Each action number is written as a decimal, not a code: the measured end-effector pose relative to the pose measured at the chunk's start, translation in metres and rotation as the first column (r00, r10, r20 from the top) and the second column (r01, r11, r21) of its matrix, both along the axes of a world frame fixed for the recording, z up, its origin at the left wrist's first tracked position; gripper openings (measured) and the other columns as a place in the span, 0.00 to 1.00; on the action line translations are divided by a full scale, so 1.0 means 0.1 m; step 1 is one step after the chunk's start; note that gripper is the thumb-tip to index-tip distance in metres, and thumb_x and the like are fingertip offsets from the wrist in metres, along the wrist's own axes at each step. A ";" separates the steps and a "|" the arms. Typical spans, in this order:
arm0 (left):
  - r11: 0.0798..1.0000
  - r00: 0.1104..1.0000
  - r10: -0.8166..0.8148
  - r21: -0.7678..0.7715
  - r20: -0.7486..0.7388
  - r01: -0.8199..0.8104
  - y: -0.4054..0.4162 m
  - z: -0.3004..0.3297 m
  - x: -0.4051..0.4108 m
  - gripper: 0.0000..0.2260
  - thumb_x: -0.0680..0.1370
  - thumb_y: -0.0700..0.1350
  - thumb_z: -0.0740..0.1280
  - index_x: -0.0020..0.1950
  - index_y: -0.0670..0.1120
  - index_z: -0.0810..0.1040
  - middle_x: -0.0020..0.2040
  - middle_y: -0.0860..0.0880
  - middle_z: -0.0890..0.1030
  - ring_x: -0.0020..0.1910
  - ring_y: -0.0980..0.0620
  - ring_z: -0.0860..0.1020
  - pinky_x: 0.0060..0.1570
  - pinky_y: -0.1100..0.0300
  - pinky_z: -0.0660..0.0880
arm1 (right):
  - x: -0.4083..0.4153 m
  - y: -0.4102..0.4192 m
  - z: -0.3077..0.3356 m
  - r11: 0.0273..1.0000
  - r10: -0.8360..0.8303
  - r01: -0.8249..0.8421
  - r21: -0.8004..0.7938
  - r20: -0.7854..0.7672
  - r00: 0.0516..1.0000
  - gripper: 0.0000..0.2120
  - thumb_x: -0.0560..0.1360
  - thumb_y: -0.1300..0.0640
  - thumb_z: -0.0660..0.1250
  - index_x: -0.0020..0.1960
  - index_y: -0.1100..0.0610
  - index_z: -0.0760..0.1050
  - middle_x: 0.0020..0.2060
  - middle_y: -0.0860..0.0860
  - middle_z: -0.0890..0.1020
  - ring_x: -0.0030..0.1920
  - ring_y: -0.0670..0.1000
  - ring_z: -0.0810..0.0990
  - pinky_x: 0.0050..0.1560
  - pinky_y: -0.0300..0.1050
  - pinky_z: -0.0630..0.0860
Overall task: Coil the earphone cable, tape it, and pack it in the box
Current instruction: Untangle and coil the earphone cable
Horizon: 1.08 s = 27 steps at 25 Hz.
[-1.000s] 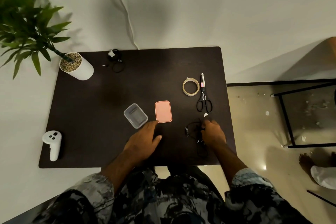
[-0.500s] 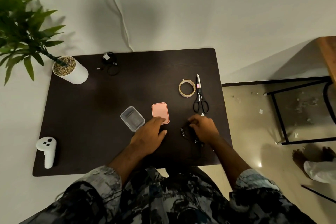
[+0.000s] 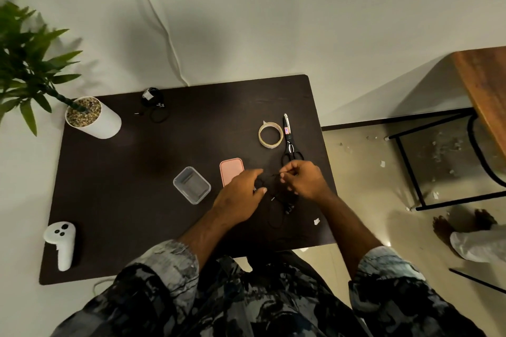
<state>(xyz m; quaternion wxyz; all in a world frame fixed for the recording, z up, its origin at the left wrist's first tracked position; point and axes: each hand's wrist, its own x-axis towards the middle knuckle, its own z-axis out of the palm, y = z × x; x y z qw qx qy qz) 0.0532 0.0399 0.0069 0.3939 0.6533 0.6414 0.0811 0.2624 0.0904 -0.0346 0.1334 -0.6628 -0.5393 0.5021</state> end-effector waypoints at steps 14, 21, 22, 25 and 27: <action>0.995 0.993 0.083 -0.041 -0.088 -0.087 -0.40 -0.11 -0.40 0.24 0.83 0.55 0.64 0.77 0.51 0.67 0.74 0.49 0.74 0.72 0.50 0.73 0.69 0.53 0.71 | -0.05 -0.29 -0.53 0.884 0.350 -0.467 0.022 0.631 0.693 0.15 0.83 0.52 0.65 0.68 0.55 0.78 0.67 0.58 0.78 0.70 0.60 0.72 0.65 0.57 0.78; 0.993 0.988 0.097 -0.053 -0.117 -0.104 -0.46 -0.06 -0.51 0.24 0.83 0.55 0.64 0.78 0.52 0.67 0.75 0.49 0.73 0.73 0.50 0.72 0.70 0.53 0.70 | -0.20 -0.33 -0.58 0.832 0.455 -0.552 -0.052 0.633 0.626 0.14 0.84 0.53 0.64 0.67 0.56 0.75 0.67 0.58 0.76 0.71 0.61 0.71 0.64 0.58 0.76; 0.992 0.988 0.111 -0.048 -0.112 -0.117 -0.46 -0.04 -0.53 0.24 0.83 0.55 0.64 0.77 0.52 0.68 0.75 0.49 0.73 0.73 0.50 0.72 0.69 0.53 0.71 | -0.20 -0.31 -0.52 0.832 0.445 -0.554 -0.020 0.619 0.647 0.12 0.84 0.52 0.63 0.65 0.55 0.74 0.65 0.58 0.78 0.70 0.60 0.73 0.65 0.59 0.75; 0.980 0.979 0.200 0.004 -0.041 -0.200 -0.36 0.07 -0.52 0.20 0.83 0.52 0.65 0.75 0.52 0.71 0.73 0.50 0.75 0.71 0.50 0.74 0.67 0.54 0.72 | -0.25 -0.25 -0.16 0.926 0.280 -0.351 0.137 0.375 0.884 0.04 0.85 0.51 0.62 0.58 0.50 0.73 0.49 0.52 0.84 0.52 0.55 0.84 0.55 0.56 0.81; 0.973 0.977 0.212 0.091 0.014 -0.212 -0.22 0.20 -0.46 0.19 0.83 0.50 0.64 0.75 0.53 0.71 0.73 0.50 0.75 0.71 0.50 0.73 0.67 0.55 0.72 | -0.32 -0.22 0.17 0.968 0.135 -0.159 0.193 0.131 0.982 0.01 0.84 0.53 0.66 0.54 0.49 0.76 0.42 0.48 0.84 0.43 0.49 0.85 0.47 0.49 0.84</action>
